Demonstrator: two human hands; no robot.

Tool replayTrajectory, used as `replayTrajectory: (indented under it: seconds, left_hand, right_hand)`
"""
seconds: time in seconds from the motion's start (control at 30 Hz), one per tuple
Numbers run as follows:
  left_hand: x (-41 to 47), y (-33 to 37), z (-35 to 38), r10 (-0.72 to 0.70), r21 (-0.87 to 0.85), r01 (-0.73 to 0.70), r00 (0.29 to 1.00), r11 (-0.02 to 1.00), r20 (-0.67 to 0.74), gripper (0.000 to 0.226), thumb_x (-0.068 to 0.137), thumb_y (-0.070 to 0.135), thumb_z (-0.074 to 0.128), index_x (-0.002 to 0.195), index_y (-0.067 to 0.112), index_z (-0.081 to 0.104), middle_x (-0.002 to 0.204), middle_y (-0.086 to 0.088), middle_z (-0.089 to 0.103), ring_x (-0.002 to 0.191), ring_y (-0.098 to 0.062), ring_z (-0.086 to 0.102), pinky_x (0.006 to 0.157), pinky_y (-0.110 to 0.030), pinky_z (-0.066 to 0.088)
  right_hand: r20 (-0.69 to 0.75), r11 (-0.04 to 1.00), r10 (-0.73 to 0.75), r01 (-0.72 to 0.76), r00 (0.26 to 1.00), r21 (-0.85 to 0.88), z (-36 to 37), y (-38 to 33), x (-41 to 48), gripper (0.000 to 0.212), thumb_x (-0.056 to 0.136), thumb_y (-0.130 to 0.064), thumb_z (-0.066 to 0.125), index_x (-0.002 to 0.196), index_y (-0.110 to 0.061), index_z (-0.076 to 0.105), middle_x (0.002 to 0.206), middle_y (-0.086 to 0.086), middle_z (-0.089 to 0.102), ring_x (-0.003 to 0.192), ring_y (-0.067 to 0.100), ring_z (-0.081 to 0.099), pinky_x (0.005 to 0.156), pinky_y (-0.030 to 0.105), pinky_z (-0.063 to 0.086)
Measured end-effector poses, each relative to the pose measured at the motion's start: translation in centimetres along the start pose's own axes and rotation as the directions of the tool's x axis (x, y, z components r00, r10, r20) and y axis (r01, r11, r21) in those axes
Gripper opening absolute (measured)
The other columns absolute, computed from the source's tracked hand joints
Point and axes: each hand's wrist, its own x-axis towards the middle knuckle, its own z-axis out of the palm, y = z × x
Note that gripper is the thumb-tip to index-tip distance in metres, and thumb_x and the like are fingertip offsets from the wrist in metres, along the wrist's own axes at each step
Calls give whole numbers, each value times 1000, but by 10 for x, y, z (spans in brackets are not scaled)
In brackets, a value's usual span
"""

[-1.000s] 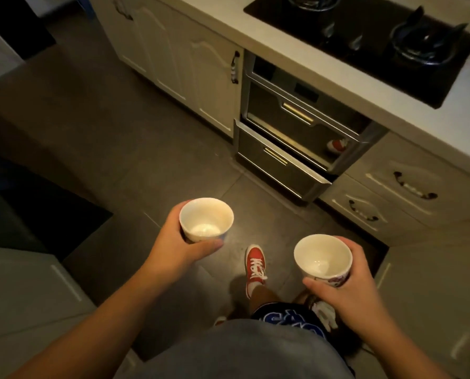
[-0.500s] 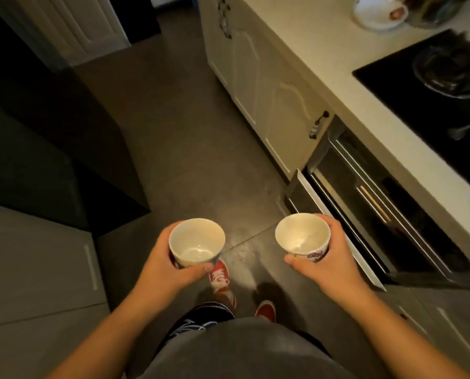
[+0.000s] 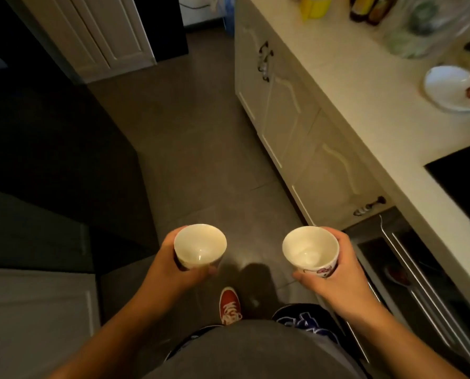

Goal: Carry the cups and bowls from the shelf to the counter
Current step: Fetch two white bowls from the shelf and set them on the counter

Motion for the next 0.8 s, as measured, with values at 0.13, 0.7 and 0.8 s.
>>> replayTrajectory:
  seconds: [0.13,0.7,0.8]
  left_hand:
    - [77,22,8,3,-14,-3,999,1000,40,79,59,28,89,123,45,46,116,22,60,108,3,58,74,-14,55]
    - [318,123,30,-7,-10,6,998,1000,-64,82,56,35,91,125,40,48,117,12,63,111,-5,60,78,-18,53]
    - [346,135,19,-8,1,8,994,1000,-112,79,57,30,91,122,39,48,116,10,64,110,-3,60,78,-14,51]
  right_hand:
    - [-9,998,51,-51,999,23,-19,-6,44,88,54,-19,93,119,-49,43,106,-31,57,101,-5,59,73,10,52]
    - [69,995,-86,89,994,-54,-74,-60,349,81,52,-35,90,118,-46,44,116,-21,57,106,-4,58,76,12,54]
    - [121,985,-150,159,981,-69,-63,-74,406,84,56,-17,92,118,-45,43,113,-29,56,107,-7,56,77,6,50]
